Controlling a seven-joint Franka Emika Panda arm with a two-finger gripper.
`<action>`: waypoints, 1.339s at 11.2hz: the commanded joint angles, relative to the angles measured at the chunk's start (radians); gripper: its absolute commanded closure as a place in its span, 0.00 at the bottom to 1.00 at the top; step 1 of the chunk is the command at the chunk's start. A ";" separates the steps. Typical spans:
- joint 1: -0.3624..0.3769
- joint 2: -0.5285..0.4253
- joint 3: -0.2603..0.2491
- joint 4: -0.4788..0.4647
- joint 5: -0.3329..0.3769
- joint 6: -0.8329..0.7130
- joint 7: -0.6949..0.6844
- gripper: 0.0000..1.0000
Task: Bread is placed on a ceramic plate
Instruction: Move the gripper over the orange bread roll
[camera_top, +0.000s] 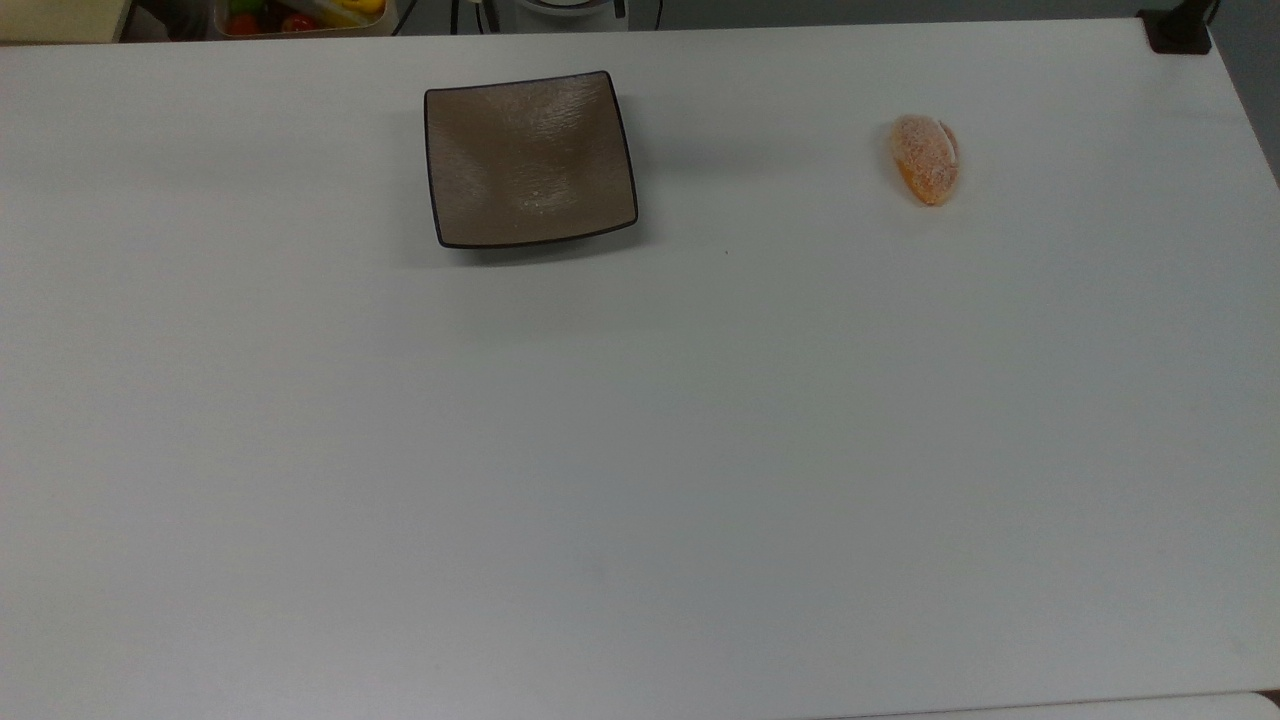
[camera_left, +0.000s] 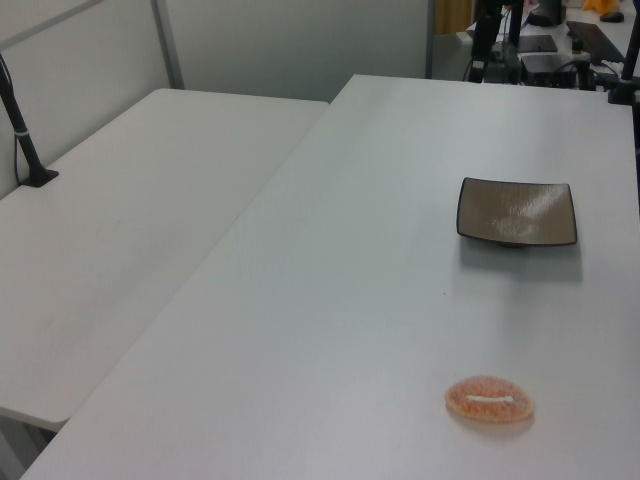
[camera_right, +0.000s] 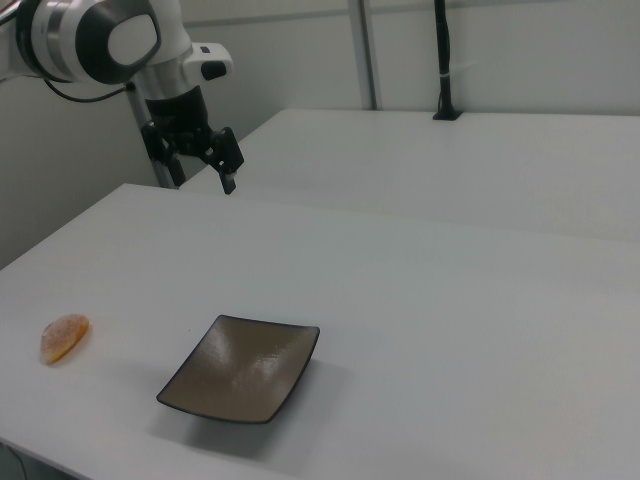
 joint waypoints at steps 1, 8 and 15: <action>0.015 0.003 -0.004 -0.006 0.008 0.008 0.019 0.00; 0.020 0.003 -0.004 -0.006 0.011 0.006 0.022 0.00; 0.058 0.035 0.037 -0.004 0.016 -0.024 0.002 0.00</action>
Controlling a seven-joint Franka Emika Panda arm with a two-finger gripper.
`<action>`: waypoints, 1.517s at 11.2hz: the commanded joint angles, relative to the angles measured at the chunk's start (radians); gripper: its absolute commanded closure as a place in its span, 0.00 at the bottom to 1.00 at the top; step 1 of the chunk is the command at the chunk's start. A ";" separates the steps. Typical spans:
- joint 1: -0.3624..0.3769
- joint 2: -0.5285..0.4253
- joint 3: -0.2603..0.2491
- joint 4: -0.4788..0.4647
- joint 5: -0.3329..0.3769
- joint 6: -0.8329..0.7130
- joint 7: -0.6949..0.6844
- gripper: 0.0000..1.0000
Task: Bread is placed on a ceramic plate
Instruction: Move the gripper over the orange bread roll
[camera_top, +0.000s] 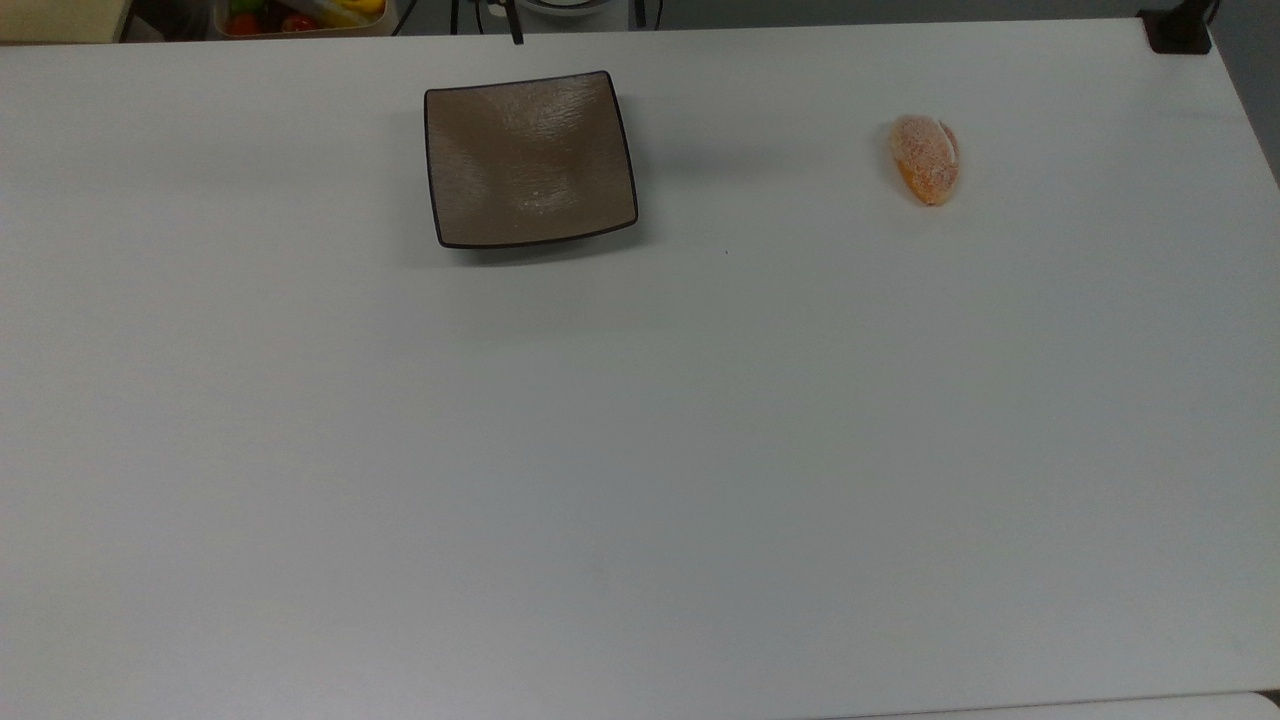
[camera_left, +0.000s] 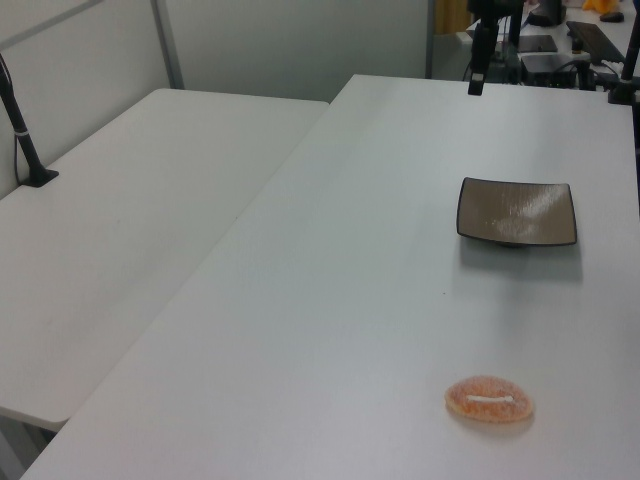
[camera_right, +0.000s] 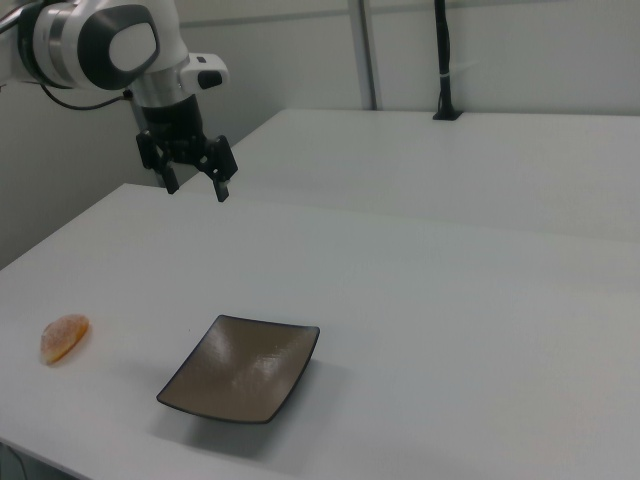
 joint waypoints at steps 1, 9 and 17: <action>0.088 0.014 0.025 0.008 0.013 -0.016 0.008 0.00; 0.508 0.094 0.025 0.030 -0.004 -0.005 0.354 0.00; 0.599 0.296 0.066 -0.008 -0.001 0.142 0.496 0.00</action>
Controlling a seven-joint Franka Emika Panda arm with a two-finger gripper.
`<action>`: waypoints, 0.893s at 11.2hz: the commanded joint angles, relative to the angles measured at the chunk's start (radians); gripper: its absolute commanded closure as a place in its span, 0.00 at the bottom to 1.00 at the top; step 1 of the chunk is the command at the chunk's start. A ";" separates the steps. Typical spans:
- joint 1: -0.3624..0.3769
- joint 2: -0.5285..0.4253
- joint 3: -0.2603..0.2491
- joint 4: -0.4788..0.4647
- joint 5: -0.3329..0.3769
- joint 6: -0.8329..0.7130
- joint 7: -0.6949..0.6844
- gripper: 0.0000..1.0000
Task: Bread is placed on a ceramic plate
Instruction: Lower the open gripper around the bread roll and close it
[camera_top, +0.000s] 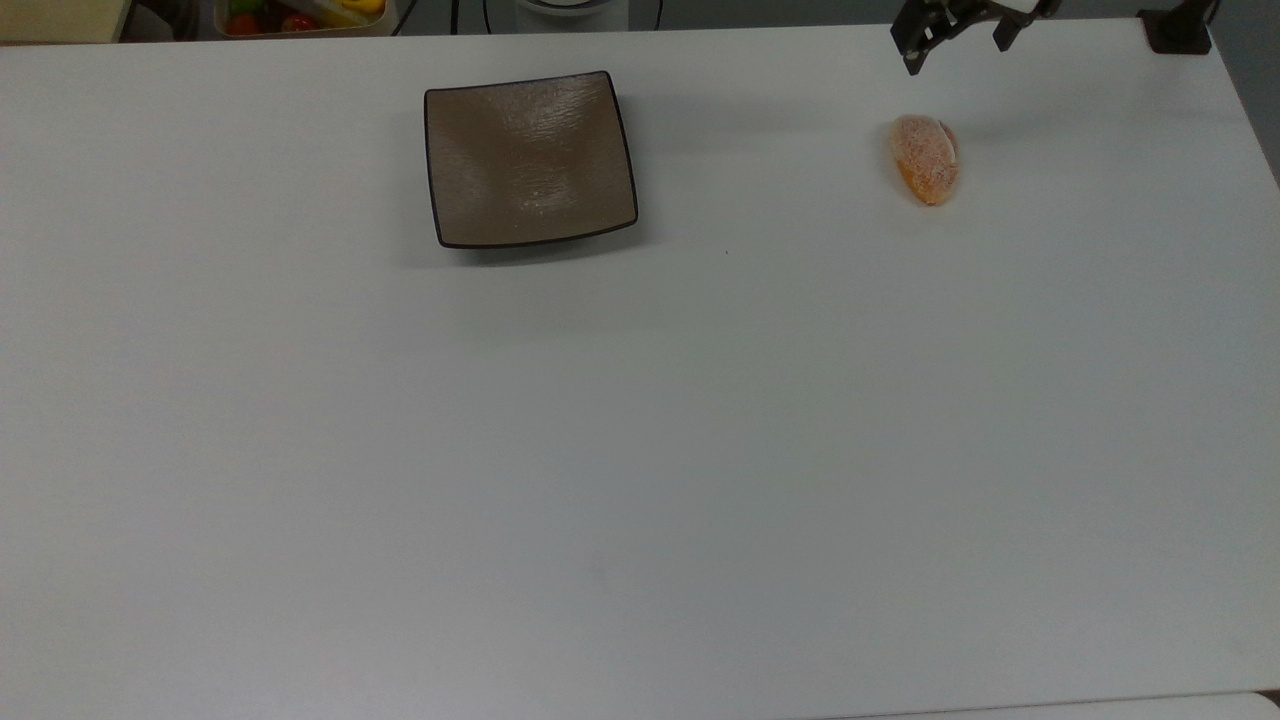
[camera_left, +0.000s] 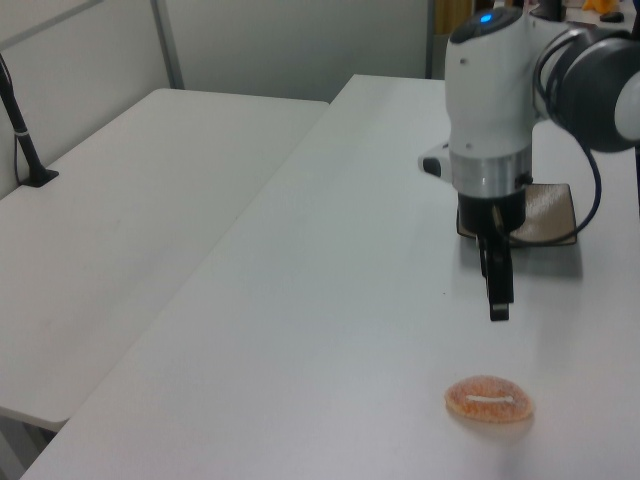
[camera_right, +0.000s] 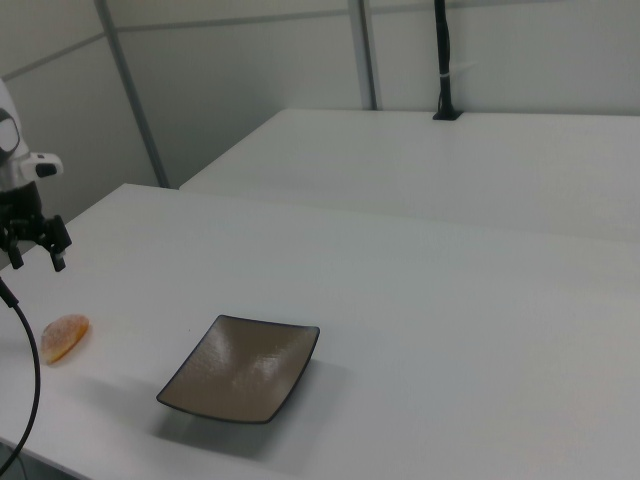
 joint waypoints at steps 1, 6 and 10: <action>0.044 0.032 -0.002 -0.058 -0.001 0.094 0.069 0.00; 0.070 0.038 -0.004 -0.211 -0.001 0.265 0.132 0.00; 0.067 0.097 -0.004 -0.233 -0.007 0.401 0.143 0.00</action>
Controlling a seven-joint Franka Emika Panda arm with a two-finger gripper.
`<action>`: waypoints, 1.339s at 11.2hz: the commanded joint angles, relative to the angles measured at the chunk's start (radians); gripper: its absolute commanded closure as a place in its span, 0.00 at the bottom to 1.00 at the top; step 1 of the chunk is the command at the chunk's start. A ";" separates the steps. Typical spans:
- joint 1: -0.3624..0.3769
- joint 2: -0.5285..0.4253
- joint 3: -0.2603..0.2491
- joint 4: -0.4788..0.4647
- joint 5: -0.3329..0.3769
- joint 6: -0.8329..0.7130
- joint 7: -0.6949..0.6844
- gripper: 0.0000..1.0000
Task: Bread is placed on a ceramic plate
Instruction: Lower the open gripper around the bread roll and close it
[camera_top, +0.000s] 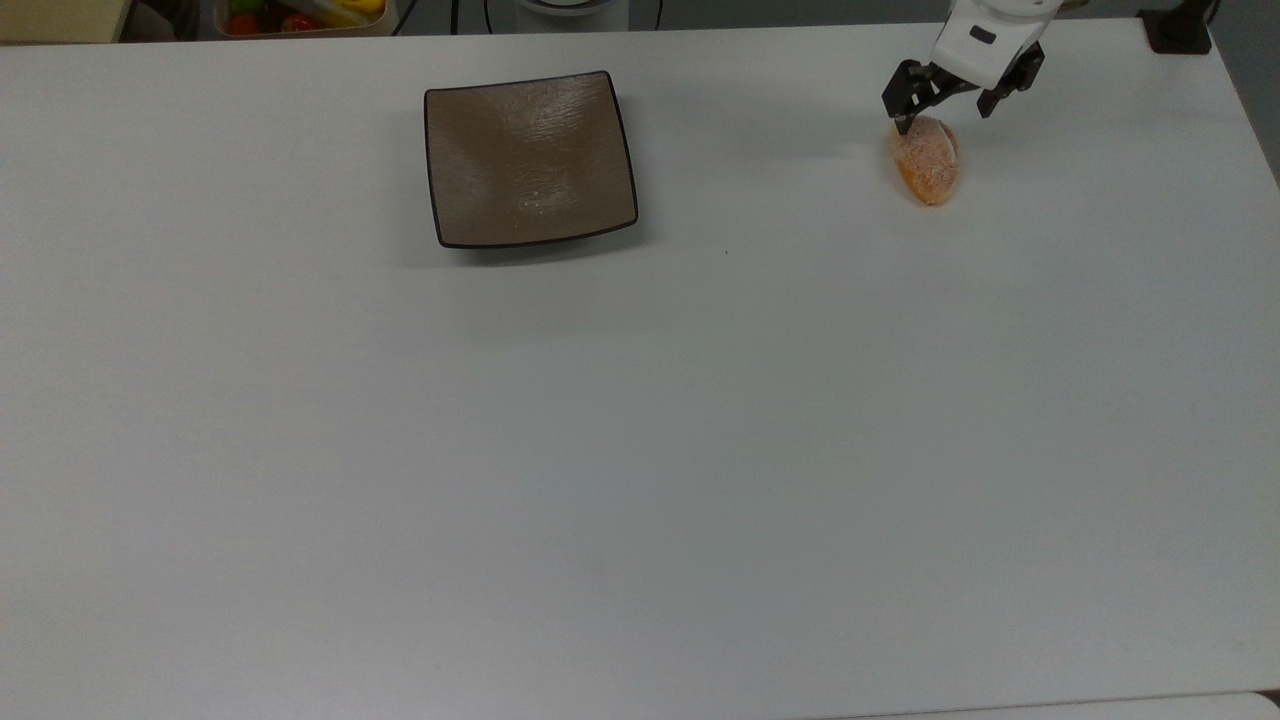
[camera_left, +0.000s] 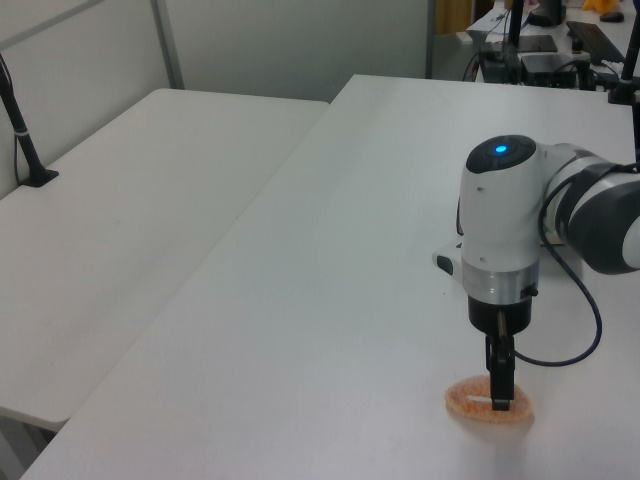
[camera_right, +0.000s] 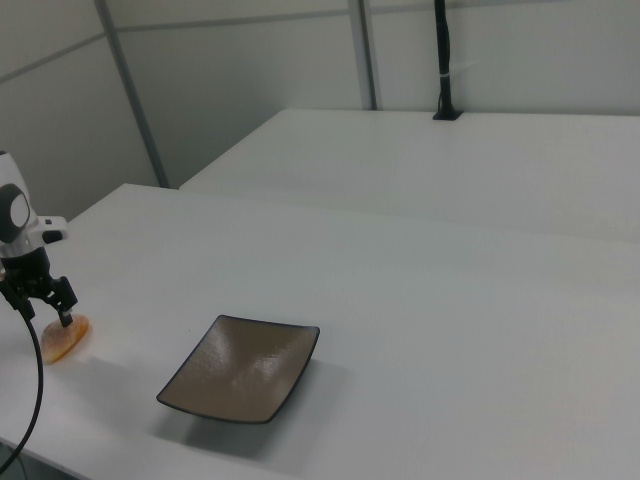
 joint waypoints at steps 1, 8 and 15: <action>0.005 0.043 -0.005 -0.013 -0.010 0.086 0.027 0.00; -0.004 0.090 0.014 -0.013 -0.070 0.116 0.072 0.18; -0.036 0.044 0.035 -0.010 -0.070 0.093 0.070 0.81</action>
